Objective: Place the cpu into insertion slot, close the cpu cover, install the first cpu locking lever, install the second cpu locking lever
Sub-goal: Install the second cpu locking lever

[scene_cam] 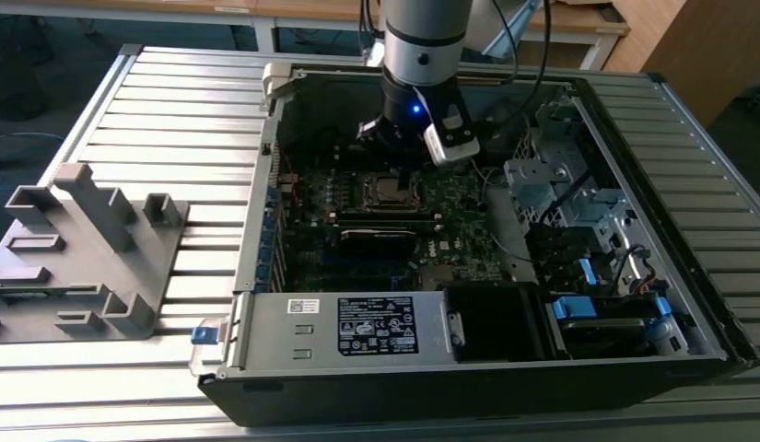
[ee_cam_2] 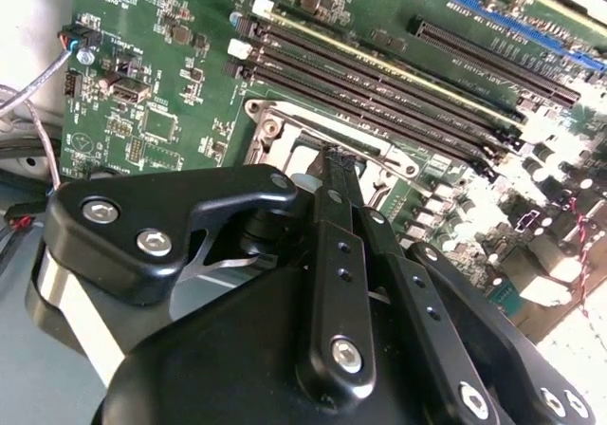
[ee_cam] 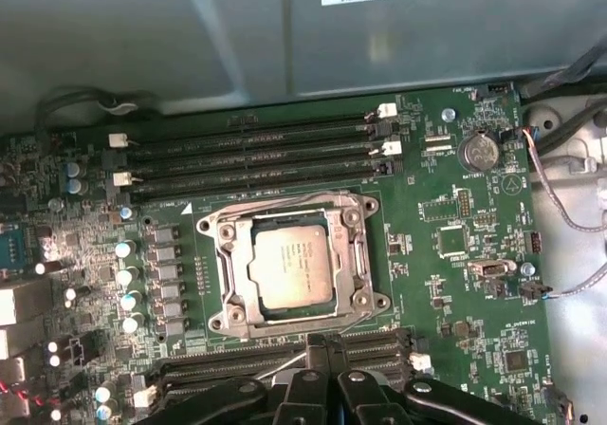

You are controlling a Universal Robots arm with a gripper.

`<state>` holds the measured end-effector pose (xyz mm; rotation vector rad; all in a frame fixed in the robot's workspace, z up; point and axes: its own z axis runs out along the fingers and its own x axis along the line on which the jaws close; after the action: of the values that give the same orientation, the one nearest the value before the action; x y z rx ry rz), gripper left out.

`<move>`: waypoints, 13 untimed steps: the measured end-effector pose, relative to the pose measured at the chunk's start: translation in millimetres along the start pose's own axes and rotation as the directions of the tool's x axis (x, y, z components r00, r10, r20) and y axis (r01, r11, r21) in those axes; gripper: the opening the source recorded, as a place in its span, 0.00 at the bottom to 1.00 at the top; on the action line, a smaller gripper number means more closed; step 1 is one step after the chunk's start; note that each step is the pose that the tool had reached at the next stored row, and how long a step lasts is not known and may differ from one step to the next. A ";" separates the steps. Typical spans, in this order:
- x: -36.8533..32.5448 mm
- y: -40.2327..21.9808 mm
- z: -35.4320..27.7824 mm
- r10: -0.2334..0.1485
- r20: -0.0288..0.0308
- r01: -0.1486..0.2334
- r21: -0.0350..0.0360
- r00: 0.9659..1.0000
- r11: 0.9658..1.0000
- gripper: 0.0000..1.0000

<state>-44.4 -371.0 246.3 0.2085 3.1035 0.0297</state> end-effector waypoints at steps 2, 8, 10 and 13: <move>0.4 -1.5 -0.1 0.000 0.000 0.000 0.000 1.000 1.000 0.10; 0.9 -5.5 0.0 -0.014 0.000 0.014 0.000 1.000 1.000 0.10; 2.4 -6.5 0.2 -0.016 0.000 0.016 0.000 1.000 1.000 0.10; 5.2 -7.1 0.7 -0.016 0.000 0.016 -0.001 1.000 1.000 0.10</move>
<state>-50.5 -377.3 245.4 0.1834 3.1049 0.0302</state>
